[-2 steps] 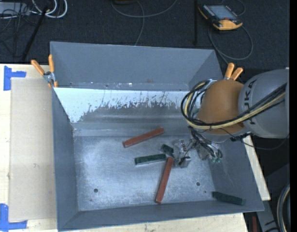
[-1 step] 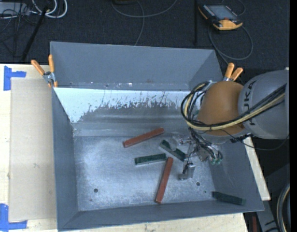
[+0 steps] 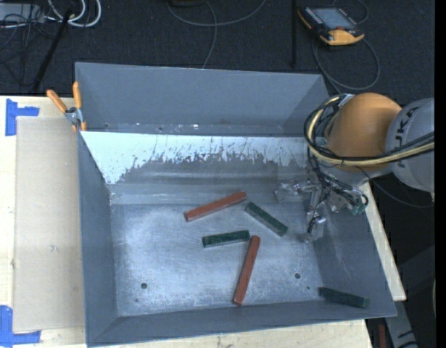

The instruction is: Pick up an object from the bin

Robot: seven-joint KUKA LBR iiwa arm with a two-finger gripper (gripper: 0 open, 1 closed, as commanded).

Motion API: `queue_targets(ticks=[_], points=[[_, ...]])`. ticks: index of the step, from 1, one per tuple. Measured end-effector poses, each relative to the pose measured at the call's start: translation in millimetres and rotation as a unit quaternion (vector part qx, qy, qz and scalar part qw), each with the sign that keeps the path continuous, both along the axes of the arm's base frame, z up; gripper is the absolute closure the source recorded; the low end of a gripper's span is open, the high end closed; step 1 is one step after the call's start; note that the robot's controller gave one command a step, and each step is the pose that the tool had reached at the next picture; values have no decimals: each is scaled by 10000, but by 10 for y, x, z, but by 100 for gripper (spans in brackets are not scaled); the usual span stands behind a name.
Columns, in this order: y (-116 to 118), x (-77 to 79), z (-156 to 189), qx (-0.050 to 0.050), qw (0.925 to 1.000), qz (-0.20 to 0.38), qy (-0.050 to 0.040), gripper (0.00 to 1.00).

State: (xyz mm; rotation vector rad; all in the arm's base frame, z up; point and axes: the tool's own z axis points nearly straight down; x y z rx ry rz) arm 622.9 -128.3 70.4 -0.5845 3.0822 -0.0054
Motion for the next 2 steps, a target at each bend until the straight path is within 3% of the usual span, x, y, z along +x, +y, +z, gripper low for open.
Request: queue_targets(ticks=[1,2], points=[[748,-211,-10,38,10000,44,32,0],[703,-203,-2,18,10000,24,25,100]])
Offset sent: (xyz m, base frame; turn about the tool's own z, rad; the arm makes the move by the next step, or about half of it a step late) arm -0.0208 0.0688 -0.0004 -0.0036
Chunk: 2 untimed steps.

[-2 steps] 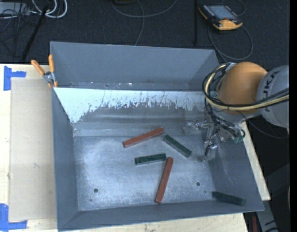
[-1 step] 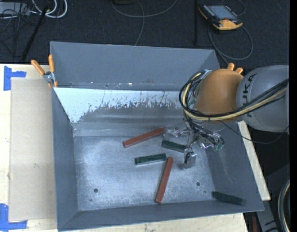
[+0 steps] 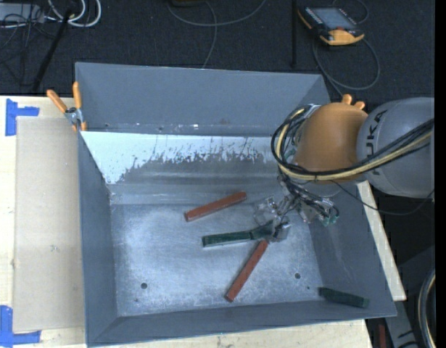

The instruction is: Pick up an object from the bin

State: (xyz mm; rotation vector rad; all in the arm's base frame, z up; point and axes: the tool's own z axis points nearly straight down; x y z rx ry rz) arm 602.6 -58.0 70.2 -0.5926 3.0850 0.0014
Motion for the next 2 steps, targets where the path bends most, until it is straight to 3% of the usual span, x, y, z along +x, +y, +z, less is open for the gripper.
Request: queue_targets(ticks=[1,2], points=[[-215,56,1711,-14,9838,1790,-48,100],[-214,45,1676,2,9841,1777,-16,0]])
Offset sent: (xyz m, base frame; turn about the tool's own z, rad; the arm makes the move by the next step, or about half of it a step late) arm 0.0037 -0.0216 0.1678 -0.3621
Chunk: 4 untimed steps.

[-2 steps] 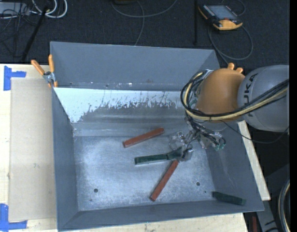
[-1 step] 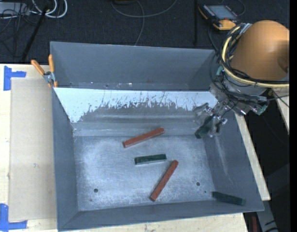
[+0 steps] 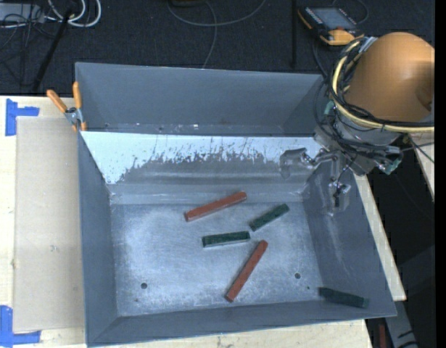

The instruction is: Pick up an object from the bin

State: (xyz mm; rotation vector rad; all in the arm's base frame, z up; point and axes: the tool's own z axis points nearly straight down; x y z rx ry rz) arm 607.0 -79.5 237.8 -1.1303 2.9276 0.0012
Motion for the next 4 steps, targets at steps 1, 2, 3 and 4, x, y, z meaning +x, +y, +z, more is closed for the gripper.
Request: queue_targets(ticks=[1,2,3,4], points=[[475,125,-1356,5,9911,1331,47,0],[491,68,-1705,4,9939,1100,37,0],[487,81,-1677,-1,9940,1092,19,100],[491,-227,-534,-15,9893,1459,-23,100]])
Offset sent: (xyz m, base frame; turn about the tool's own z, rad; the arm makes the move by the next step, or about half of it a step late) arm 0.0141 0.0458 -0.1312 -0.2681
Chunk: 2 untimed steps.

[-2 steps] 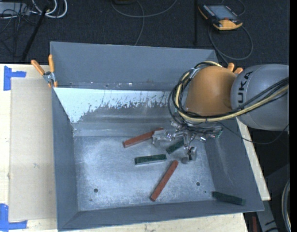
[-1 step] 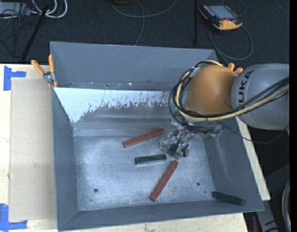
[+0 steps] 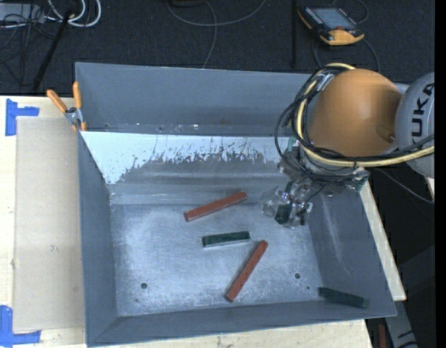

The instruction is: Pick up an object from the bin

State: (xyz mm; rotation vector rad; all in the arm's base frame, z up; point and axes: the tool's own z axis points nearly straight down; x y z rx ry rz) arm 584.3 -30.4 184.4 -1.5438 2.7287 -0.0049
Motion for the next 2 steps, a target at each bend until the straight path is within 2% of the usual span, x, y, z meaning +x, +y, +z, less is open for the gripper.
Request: queue_targets(ticks=[1,2], points=[[-87,-89,711,-1,10000,-33,-10,100],[295,367,1359,21,9957,-928,-5,100]])
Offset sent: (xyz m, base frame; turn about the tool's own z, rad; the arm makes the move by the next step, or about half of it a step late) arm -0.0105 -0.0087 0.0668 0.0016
